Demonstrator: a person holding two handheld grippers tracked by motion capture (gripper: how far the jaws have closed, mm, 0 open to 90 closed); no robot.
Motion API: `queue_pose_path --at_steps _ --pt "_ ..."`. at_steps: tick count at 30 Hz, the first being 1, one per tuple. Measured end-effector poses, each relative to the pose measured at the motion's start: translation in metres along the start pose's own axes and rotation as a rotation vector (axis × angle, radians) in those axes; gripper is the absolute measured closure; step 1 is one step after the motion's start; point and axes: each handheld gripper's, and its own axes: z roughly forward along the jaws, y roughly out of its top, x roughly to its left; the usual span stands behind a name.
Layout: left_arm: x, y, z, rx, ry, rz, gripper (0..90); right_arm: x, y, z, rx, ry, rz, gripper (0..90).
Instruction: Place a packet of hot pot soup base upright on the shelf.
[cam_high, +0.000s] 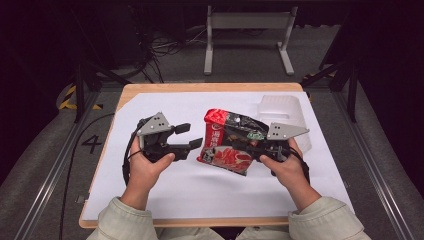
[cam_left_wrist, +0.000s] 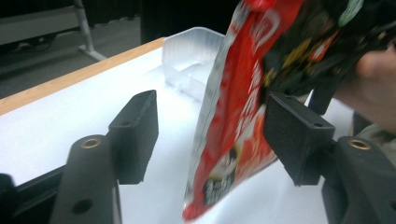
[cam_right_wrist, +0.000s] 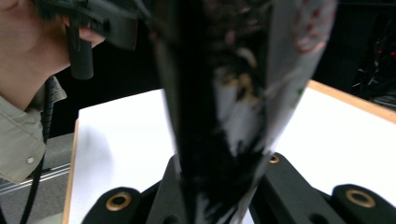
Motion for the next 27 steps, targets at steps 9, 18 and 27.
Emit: queue_pose_path --at_steps 9,18,27 --pt "0.020 -0.011 0.001 0.019 0.059 -0.022 20.9 -0.015 0.024 -0.009 0.000 -0.033 -0.021 84.0" --pt "0.034 -0.020 -0.003 0.039 0.069 -0.043 14.9 -0.029 0.042 -0.017 0.001 -0.070 -0.038 83.7" --pt "0.041 -0.026 -0.006 0.041 0.086 -0.059 10.4 -0.049 0.057 -0.025 -0.008 -0.119 -0.038 83.8"
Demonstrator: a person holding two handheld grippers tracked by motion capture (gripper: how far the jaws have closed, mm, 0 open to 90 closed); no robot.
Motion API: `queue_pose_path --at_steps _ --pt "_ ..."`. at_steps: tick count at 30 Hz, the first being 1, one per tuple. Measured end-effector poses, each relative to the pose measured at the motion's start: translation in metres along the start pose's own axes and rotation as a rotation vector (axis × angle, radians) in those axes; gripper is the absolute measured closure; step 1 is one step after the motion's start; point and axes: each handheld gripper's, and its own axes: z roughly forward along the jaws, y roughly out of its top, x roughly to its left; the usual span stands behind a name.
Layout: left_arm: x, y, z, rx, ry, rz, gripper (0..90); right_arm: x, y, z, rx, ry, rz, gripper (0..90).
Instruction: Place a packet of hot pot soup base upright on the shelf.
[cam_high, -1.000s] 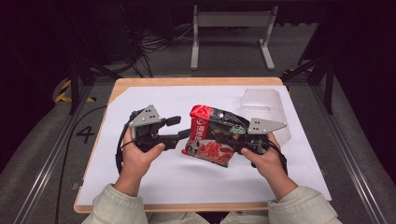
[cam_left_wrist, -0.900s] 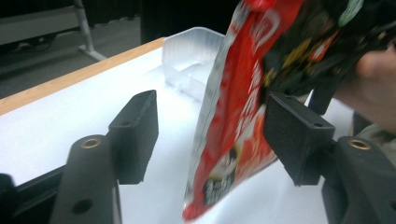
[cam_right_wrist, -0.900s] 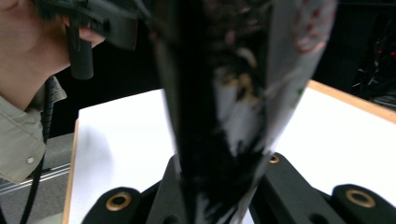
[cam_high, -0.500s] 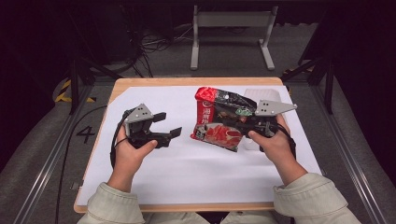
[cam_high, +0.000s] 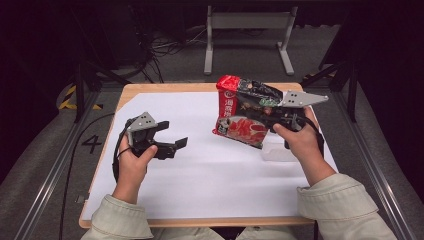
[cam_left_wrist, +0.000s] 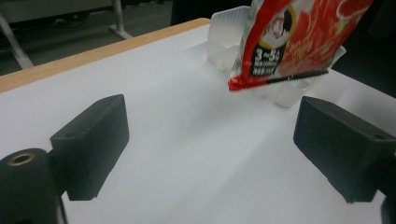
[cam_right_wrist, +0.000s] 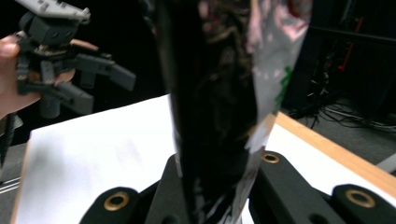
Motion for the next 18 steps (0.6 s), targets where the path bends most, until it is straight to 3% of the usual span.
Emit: queue_pose_path --at_steps 12,15,17,18 --pt "0.007 -0.009 -0.003 0.027 -0.010 0.013 6.0 -0.034 0.014 -0.011 0.020 -0.106 -0.023 83.8" --pt "0.008 -0.011 -0.004 0.035 -0.014 -0.002 5.7 -0.043 0.016 -0.014 0.022 -0.128 -0.024 83.7" --pt "0.009 -0.012 -0.003 0.039 0.001 -0.017 6.0 -0.050 0.016 -0.017 0.026 -0.146 -0.022 83.7" --pt "0.010 -0.012 -0.003 0.045 0.010 -0.002 6.7 -0.054 0.016 -0.018 0.031 -0.159 -0.022 83.7"
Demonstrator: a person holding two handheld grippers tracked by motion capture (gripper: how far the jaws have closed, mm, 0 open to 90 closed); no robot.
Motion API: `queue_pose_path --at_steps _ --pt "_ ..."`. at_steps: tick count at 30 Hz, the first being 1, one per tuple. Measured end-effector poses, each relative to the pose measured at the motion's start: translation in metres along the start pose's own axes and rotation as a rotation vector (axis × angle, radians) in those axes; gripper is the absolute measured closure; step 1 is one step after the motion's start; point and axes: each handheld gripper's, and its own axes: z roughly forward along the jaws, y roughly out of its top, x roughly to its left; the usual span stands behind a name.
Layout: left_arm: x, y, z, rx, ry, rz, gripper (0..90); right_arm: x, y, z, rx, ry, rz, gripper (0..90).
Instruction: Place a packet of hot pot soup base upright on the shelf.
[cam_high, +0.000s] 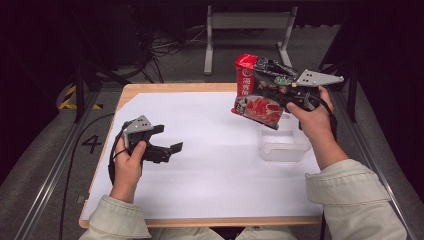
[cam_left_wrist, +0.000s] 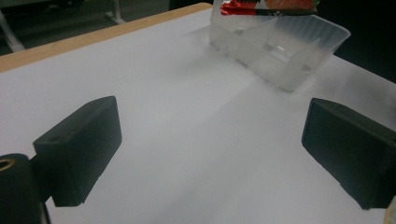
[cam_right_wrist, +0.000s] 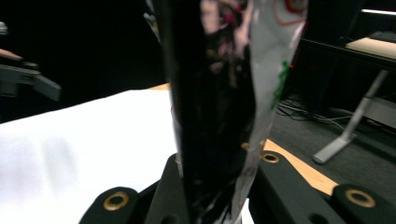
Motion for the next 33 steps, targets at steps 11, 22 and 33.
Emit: queue_pose_path --at_steps 11,22,33 --pt "0.002 -0.007 0.001 0.026 0.001 -0.003 6.3 -0.034 -0.005 -0.006 0.015 -0.057 0.007 83.6" --pt "0.003 -0.012 -0.005 0.029 0.016 -0.020 6.4 -0.060 -0.009 -0.006 0.035 -0.097 -0.012 83.8" --pt "0.004 -0.012 -0.004 0.032 0.005 -0.019 6.3 -0.081 -0.021 -0.008 0.056 -0.124 -0.022 83.8"
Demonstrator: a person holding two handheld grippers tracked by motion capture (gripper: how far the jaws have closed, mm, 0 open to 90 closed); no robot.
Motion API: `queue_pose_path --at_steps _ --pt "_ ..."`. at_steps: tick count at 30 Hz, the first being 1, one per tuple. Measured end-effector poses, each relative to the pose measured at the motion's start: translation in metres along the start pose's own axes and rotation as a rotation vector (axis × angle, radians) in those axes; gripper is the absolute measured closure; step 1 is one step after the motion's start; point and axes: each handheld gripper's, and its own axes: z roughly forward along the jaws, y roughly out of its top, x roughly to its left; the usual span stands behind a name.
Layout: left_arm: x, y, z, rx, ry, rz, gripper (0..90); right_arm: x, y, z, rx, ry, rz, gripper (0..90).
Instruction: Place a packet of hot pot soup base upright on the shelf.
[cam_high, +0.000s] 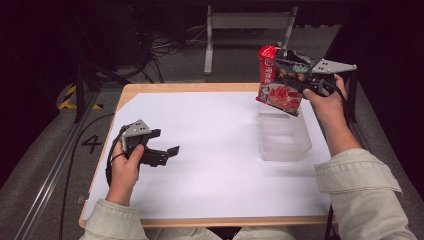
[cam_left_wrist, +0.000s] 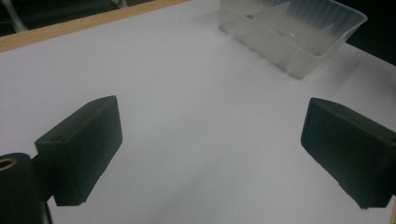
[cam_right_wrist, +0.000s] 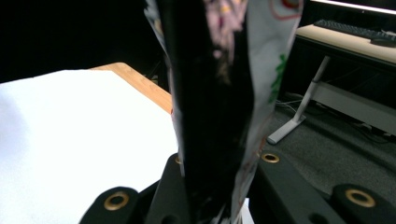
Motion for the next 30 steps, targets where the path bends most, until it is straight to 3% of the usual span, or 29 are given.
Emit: queue_pose_path --at_steps 18,26,30 --pt "-0.002 -0.006 -0.003 0.003 0.008 -0.015 6.1 -0.013 -0.018 0.009 0.061 0.013 0.004 83.7" --pt "-0.002 -0.009 -0.007 0.007 0.017 -0.017 5.9 -0.018 -0.025 0.016 0.065 0.012 -0.003 83.6" --pt "-0.003 -0.011 -0.007 0.011 0.018 -0.026 5.8 -0.022 -0.033 0.017 0.058 0.021 0.018 83.5"
